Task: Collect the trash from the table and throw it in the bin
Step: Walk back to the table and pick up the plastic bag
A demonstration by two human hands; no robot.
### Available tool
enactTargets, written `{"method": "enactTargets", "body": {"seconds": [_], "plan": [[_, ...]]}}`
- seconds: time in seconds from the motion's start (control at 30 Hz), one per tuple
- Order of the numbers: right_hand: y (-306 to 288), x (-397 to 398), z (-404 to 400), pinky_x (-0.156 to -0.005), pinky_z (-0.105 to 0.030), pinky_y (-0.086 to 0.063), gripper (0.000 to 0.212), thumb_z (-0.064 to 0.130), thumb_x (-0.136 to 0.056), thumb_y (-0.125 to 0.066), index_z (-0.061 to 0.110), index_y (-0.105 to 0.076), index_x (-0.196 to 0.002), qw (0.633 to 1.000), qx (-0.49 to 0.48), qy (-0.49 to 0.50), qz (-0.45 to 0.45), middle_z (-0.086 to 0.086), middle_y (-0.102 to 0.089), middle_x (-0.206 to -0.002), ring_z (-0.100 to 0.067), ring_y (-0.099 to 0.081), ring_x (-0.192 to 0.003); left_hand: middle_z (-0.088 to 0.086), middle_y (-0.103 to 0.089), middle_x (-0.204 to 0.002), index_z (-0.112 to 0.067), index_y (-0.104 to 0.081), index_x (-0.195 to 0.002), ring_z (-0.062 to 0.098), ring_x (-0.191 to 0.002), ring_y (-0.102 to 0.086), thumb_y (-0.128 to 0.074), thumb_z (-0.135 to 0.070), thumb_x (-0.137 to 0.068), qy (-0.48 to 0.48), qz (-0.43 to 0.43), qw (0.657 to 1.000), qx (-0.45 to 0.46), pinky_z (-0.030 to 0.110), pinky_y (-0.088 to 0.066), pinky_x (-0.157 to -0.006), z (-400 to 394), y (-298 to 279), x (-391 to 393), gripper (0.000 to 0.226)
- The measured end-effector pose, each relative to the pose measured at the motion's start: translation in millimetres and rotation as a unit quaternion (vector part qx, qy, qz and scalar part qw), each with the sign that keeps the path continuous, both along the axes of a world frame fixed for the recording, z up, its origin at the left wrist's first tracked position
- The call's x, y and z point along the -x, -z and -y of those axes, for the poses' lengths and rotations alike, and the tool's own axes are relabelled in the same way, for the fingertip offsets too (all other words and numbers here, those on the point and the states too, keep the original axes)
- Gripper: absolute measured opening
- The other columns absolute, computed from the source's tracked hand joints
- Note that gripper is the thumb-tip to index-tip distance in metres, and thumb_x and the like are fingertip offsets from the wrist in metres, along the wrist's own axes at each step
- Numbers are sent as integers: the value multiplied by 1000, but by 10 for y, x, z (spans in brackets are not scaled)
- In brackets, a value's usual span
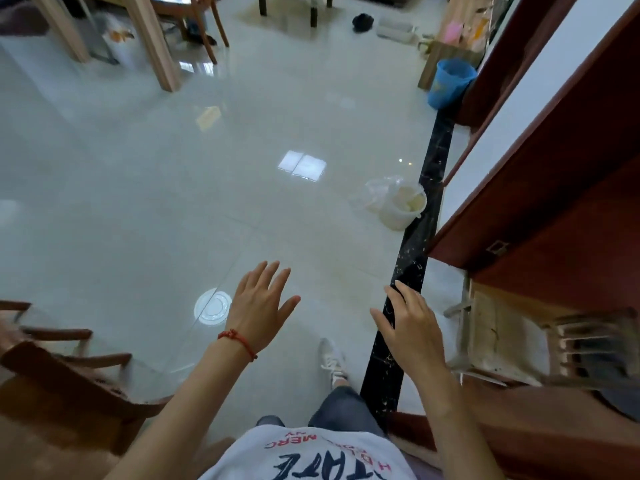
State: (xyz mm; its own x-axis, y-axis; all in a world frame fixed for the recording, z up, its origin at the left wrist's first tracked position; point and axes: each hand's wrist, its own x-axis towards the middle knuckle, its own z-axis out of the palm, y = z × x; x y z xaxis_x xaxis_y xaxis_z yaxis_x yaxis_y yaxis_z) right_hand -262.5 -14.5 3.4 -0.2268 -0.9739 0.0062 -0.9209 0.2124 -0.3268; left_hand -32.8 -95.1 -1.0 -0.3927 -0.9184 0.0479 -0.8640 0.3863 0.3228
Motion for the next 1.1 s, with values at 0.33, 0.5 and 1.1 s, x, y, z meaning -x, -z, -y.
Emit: {"method": "enactTargets", "body": {"seconds": [0.33, 0.5, 1.1], "plan": [[-205, 484, 1891, -86, -47, -50, 45, 29, -83, -66, 2, -58, -117, 981, 40, -187, -41, -20, -60, -121, -36, -58, -111, 25, -59, -121, 0, -57, -117, 43, -116, -52, -70, -23, -77, -167, -16, 985, 26, 54, -43, -97, 987, -86, 315, 48], [-301, 376, 2636, -89, -49, -48, 45, 28, -84, -65, 1, -57, -118, 958, 42, -282, -37, -22, -58, -123, -37, -55, -114, 26, -63, -115, 1, -59, -112, 43, -109, -57, -74, -22, -74, -256, -11, 966, 41, 56, -47, -91, 1203, -171, 257, 48], [-135, -1456, 3853, -93, -46, -45, 45, 29, -84, -64, 5, -56, -121, 857, 30, -514, 10, -18, -56, -128, -35, -53, -118, 28, -61, -116, 3, -58, -114, 44, -109, -57, -71, -25, -75, -488, 23, 872, 31, 54, -45, -93, 1412, -89, -1060, 49]]}}
